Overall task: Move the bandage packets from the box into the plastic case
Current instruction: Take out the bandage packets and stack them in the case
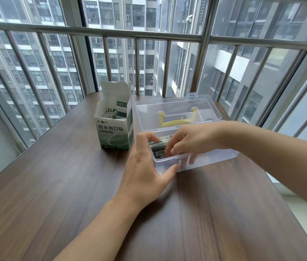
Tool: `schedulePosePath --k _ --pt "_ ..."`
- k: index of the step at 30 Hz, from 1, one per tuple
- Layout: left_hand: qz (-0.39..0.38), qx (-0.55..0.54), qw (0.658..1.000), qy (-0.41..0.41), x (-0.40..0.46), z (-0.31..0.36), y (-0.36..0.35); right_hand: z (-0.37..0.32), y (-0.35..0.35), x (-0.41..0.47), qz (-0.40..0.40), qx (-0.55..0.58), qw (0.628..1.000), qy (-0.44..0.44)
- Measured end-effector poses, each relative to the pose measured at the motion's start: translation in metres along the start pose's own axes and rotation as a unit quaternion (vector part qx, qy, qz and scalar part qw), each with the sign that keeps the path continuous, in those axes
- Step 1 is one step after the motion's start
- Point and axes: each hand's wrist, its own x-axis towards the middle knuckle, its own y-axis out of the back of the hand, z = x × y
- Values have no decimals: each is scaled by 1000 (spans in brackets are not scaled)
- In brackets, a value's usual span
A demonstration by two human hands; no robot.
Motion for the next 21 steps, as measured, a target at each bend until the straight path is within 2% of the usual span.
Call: schedulePosePath --k 4,9,11,16,21 --pt "-6 -19 1000 -9 -1 -1 0 -2 5 -9 11 -21 999 21" --pt "0 -9 1000 -25 0 3 3 8 27 -26 179 -45 980 71" --pt "4 2 1000 -24 0 3 4 11 28 -25 218 -75 970 80" --pt "7 34 999 -36 1 4 4 13 18 -15 131 -83 987 45" --pt "14 64 997 -44 1 0 2 15 7 -10 165 -102 980 38"
